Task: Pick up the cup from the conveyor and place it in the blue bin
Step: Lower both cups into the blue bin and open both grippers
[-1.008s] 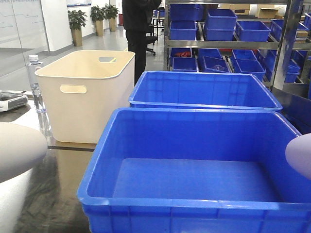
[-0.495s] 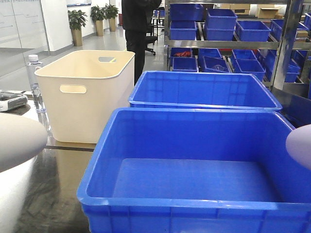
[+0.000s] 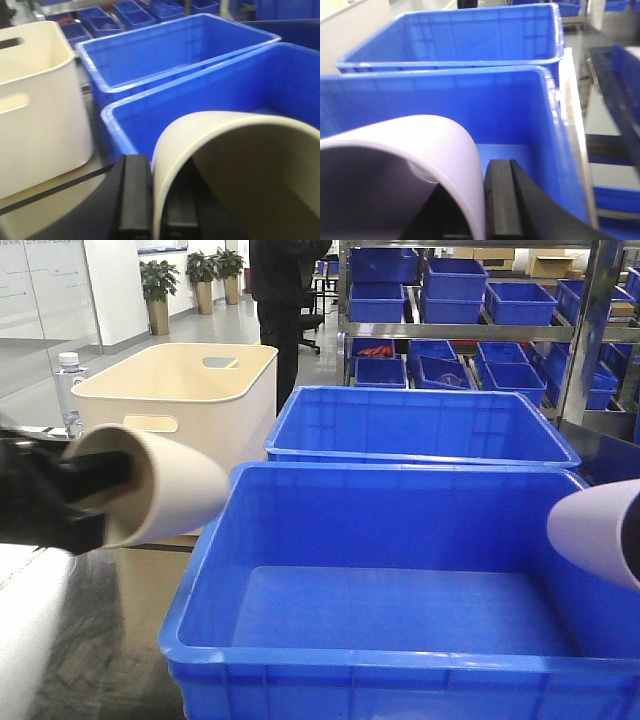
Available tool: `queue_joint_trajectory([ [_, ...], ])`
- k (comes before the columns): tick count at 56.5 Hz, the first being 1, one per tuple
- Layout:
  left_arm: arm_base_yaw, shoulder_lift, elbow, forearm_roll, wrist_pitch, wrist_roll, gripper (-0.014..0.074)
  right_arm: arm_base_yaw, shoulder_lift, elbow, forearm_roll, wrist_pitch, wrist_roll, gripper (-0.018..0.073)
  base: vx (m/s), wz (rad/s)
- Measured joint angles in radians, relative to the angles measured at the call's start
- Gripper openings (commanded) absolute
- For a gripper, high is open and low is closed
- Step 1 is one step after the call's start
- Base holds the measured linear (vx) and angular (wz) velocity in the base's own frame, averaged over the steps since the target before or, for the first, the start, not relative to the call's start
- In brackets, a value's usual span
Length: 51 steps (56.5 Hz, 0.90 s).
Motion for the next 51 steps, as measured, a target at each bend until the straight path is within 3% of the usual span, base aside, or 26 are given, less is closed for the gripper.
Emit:
queue_joint_trajectory([
  [15,-0.104,0.230,-0.091,-0.071,-0.031,0.062,0.0017,0.000,0.112,0.000,0.060,-0.053,-0.003,0.0038,0.00,0.00],
  [25,-0.122,0.333,-0.106,-0.075,-0.046,0.124,0.0080,0.000,0.169,0.000,0.061,-0.053,-0.003,0.0166,0.00,0.00],
  [33,-0.122,0.369,-0.106,-0.075,-0.048,0.136,0.0212,0.000,0.183,0.000,0.062,-0.053,-0.005,0.0339,0.00,0.00],
  [42,-0.122,0.371,-0.108,-0.076,-0.076,0.137,0.0434,0.000,0.183,0.000,0.063,-0.053,-0.007,0.0511,0.00,0.00],
  [51,-0.122,0.371,-0.108,-0.078,-0.091,0.137,0.0578,0.000,0.183,0.000,0.063,-0.054,-0.007,0.0549,0.00,0.00],
])
